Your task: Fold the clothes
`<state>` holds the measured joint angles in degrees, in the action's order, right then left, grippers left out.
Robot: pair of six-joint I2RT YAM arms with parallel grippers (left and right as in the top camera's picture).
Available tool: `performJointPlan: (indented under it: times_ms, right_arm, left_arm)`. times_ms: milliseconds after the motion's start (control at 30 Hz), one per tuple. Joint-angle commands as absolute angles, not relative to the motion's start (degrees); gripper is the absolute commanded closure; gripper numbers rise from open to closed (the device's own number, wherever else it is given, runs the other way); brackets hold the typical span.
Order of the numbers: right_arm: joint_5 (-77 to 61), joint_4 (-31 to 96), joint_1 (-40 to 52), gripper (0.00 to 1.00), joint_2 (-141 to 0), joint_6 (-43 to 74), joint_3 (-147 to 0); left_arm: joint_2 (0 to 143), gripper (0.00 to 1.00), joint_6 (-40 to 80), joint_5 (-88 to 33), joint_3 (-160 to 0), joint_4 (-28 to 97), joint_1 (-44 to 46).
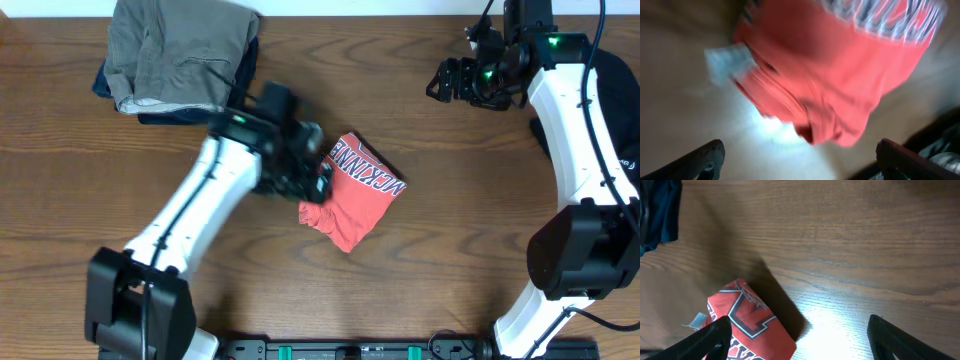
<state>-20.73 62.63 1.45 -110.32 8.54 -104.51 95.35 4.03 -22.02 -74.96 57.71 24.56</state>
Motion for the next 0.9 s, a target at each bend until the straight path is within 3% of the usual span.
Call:
performJointPlan:
  times_ms: [0, 533, 867]
  right_arm:
    - [-19.27, 62.85, 1.15, 0.15, -111.0, 9.17, -104.51]
    - [-16.23, 62.94, 1.15, 0.15, -111.0, 9.15, -104.49]
    - [-15.46, 63.66, 1.13, 0.15, -111.0, 9.17, -104.22]
  left_arm:
    - [94.35, 0.02, 13.58, -13.96, -72.69, 58.35, 26.61]
    - [94.35, 0.02, 45.34, -25.06, -59.88, 37.17, 26.83]
    - [94.35, 0.02, 51.86, -25.02, -56.95, 32.56, 26.83]
